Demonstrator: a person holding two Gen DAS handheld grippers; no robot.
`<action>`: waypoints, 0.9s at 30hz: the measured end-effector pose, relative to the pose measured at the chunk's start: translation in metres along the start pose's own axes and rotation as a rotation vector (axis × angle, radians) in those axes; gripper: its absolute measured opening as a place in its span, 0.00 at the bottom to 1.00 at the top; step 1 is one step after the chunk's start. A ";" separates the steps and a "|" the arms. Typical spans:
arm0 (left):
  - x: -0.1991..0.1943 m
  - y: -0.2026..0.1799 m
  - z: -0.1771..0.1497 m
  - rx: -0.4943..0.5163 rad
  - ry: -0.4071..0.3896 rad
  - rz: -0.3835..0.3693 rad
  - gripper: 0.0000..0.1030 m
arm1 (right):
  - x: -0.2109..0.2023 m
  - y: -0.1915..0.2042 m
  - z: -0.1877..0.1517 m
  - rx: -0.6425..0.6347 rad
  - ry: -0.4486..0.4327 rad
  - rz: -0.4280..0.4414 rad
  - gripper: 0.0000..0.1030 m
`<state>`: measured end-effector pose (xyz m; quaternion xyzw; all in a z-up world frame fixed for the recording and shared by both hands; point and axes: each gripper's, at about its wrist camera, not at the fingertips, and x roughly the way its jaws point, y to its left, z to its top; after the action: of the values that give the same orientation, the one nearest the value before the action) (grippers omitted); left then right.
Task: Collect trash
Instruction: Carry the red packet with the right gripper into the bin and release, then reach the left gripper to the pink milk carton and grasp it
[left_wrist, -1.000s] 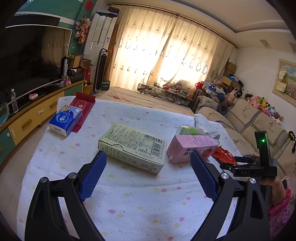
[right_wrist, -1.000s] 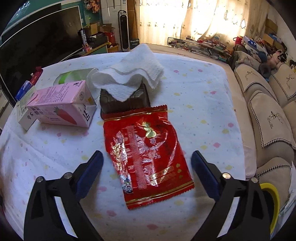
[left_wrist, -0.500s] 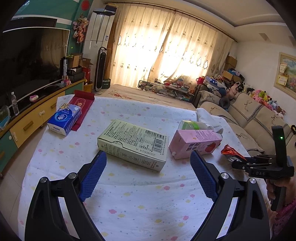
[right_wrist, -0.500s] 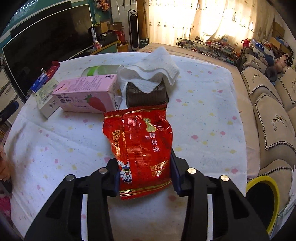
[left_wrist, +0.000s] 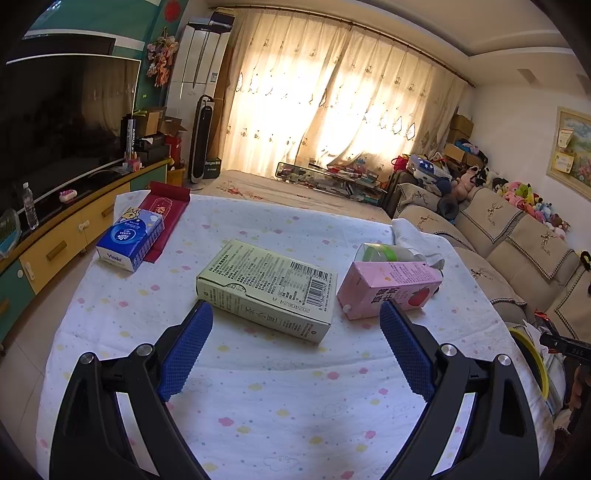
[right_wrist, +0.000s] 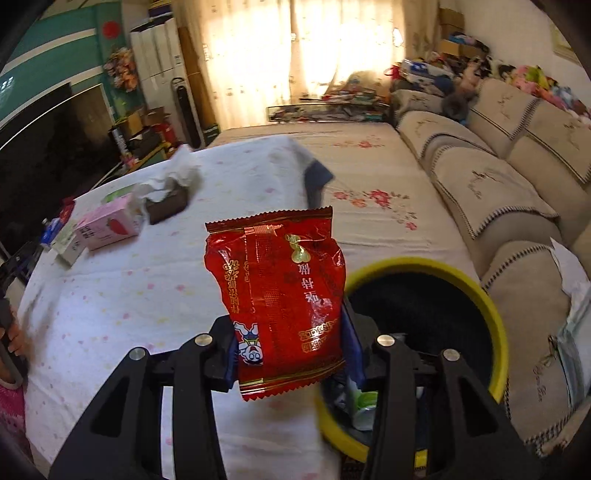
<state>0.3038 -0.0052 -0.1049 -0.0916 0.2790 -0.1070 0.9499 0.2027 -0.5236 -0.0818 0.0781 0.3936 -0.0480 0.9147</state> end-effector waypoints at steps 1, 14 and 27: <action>0.000 0.000 0.000 0.001 0.000 0.001 0.88 | 0.002 -0.018 -0.004 0.035 0.012 -0.028 0.42; 0.001 0.002 -0.001 0.007 0.004 0.018 0.88 | 0.027 -0.094 -0.029 0.195 0.074 -0.195 0.69; 0.002 -0.001 -0.002 0.026 0.016 0.022 0.88 | -0.009 0.056 0.047 0.039 -0.192 0.105 0.84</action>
<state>0.3040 -0.0071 -0.1074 -0.0751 0.2860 -0.1009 0.9499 0.2383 -0.4771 -0.0381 0.1114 0.2986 -0.0148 0.9478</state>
